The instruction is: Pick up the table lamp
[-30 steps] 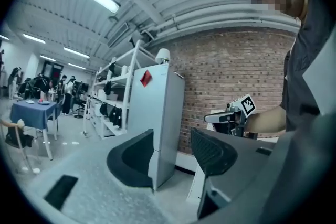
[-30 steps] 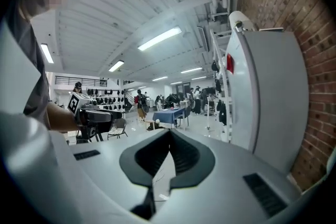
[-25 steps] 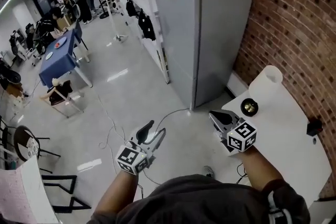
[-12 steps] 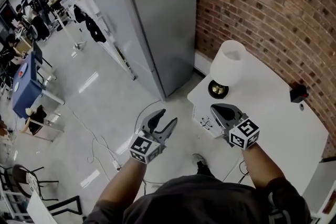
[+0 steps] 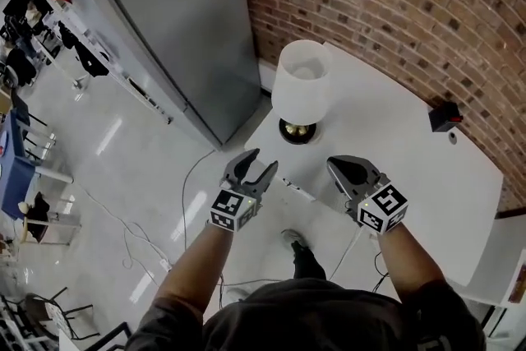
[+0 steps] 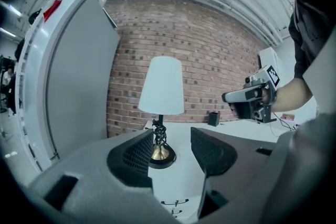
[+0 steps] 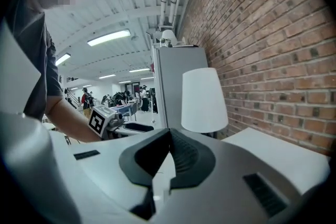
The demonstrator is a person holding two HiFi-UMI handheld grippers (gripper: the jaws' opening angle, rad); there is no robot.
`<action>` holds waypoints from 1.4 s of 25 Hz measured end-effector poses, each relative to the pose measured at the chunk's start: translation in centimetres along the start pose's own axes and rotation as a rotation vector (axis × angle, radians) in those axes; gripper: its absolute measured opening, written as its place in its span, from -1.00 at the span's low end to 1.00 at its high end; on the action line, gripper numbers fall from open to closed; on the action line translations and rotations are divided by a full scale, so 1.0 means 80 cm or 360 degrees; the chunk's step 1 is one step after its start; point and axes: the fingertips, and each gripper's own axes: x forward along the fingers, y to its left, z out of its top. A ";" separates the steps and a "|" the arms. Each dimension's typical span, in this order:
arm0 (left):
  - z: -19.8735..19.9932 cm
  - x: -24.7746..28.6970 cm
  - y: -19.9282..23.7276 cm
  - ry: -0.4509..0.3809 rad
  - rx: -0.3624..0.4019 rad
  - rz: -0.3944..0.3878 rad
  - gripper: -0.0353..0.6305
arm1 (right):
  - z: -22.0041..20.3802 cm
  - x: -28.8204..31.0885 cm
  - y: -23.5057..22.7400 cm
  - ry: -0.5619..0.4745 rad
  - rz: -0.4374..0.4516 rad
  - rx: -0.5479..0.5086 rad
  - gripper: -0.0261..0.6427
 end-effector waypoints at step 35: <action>-0.078 0.287 0.046 0.0023 -0.0054 0.0053 -0.25 | -0.099 -0.116 -0.215 0.0005 -0.0446 0.0139 -0.94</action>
